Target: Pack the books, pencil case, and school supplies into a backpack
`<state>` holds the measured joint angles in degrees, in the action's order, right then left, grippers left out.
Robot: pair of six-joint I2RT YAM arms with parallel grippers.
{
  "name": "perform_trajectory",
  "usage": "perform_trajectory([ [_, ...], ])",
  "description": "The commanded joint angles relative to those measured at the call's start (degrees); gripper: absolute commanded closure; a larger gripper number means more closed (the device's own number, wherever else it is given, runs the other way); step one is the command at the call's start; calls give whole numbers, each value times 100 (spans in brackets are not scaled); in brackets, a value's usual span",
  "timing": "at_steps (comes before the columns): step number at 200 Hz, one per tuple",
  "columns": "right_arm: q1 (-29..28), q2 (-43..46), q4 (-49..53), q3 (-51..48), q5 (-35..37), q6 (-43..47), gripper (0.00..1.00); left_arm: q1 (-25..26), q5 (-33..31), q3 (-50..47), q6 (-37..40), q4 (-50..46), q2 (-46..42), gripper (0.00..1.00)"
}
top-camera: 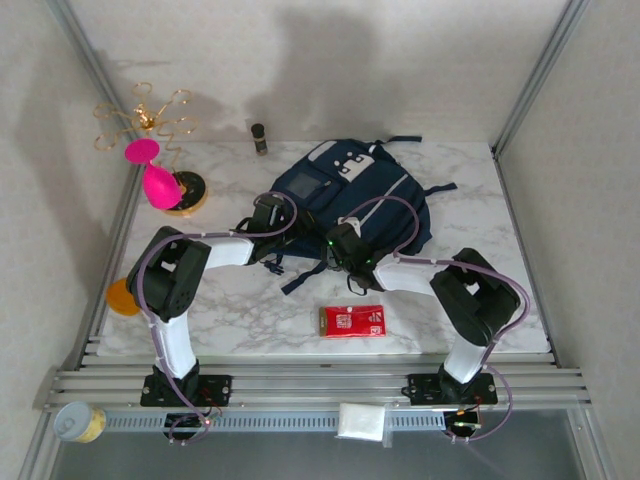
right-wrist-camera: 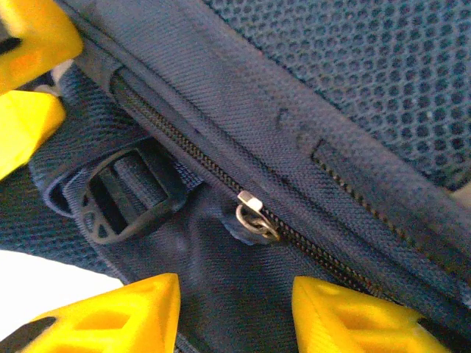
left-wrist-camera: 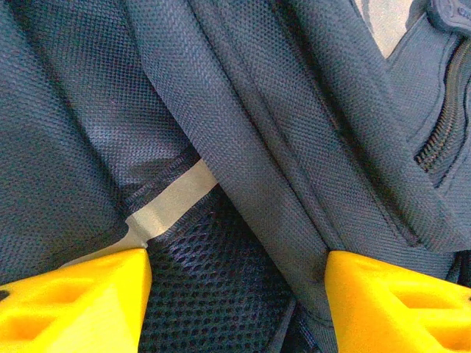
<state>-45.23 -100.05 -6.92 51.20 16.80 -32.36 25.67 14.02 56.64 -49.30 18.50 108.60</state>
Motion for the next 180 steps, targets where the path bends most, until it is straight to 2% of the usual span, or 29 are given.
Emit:
perform_trajectory([
  [1, 116, -218, -164, 124, 368, 14, 57, -2, -384, -39, 73, -460, 311, 36],
  [45, 219, -441, -964, 260, 378, 60, 63, 95, -564, -4, 22, -530, 372, 36],
  [79, 221, -346, -1220, 309, 626, 348, 74, 96, -823, -42, -61, -620, 401, 36],
  [108, 236, -72, -831, 409, 622, 444, 81, 42, -1076, -14, -63, -724, 407, 36],
  [131, 235, 122, -130, 440, 582, 248, 92, -93, -1097, 5, -97, -720, 408, 36],
  [154, 263, 336, 85, 268, 154, 254, 100, -188, -1171, 37, -72, -685, 408, 36],
  [180, 268, 443, 721, 457, -142, 169, 100, -262, -1086, 115, -105, -660, 469, 36],
])
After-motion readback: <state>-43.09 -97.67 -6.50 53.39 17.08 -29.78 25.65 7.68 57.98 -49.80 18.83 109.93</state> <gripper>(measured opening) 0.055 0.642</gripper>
